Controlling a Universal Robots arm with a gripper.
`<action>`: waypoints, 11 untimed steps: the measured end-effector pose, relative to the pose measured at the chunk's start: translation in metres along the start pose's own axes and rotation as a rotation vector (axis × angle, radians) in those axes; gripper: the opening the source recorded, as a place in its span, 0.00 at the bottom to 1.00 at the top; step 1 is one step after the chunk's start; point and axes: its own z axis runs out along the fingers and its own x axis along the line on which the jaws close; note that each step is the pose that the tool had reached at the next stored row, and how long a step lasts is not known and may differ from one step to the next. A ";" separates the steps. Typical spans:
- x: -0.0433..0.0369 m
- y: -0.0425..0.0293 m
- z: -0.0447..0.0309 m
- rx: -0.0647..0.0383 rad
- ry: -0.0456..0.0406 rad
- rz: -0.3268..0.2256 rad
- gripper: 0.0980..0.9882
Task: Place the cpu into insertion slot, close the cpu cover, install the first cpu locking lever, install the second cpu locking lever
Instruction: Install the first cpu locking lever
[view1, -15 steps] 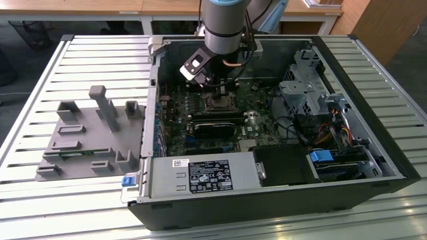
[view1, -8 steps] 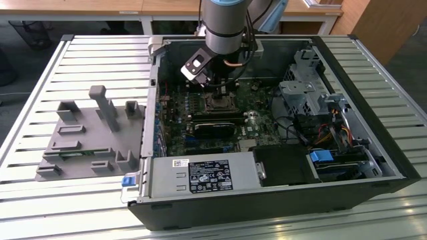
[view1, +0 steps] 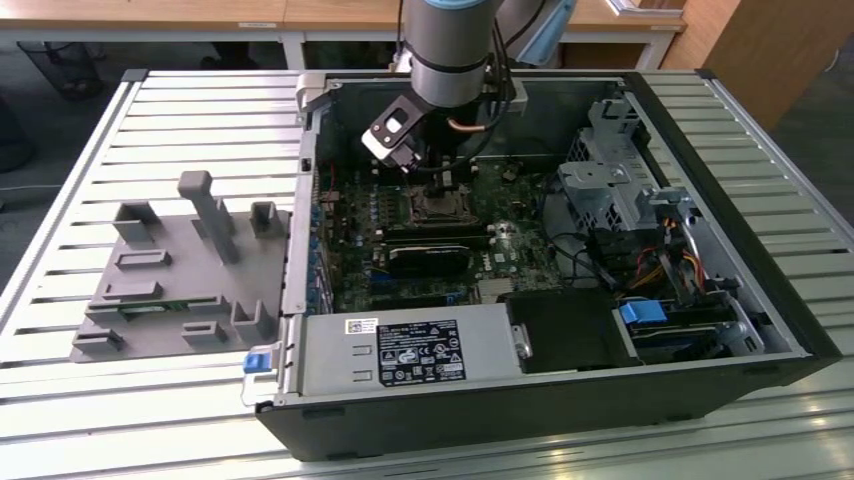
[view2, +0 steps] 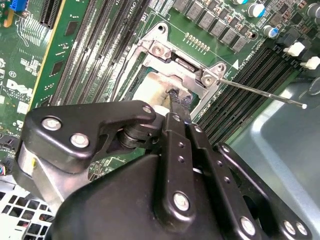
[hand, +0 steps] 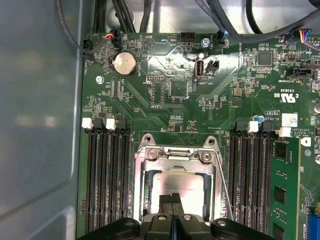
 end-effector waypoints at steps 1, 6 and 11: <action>0.0001 0.0000 -0.0005 0.000 0.0000 0.000 0.01; 0.0002 0.0001 -0.0025 0.000 0.0000 0.000 0.01; 0.0003 0.0001 -0.0039 0.000 0.0002 0.000 0.01</action>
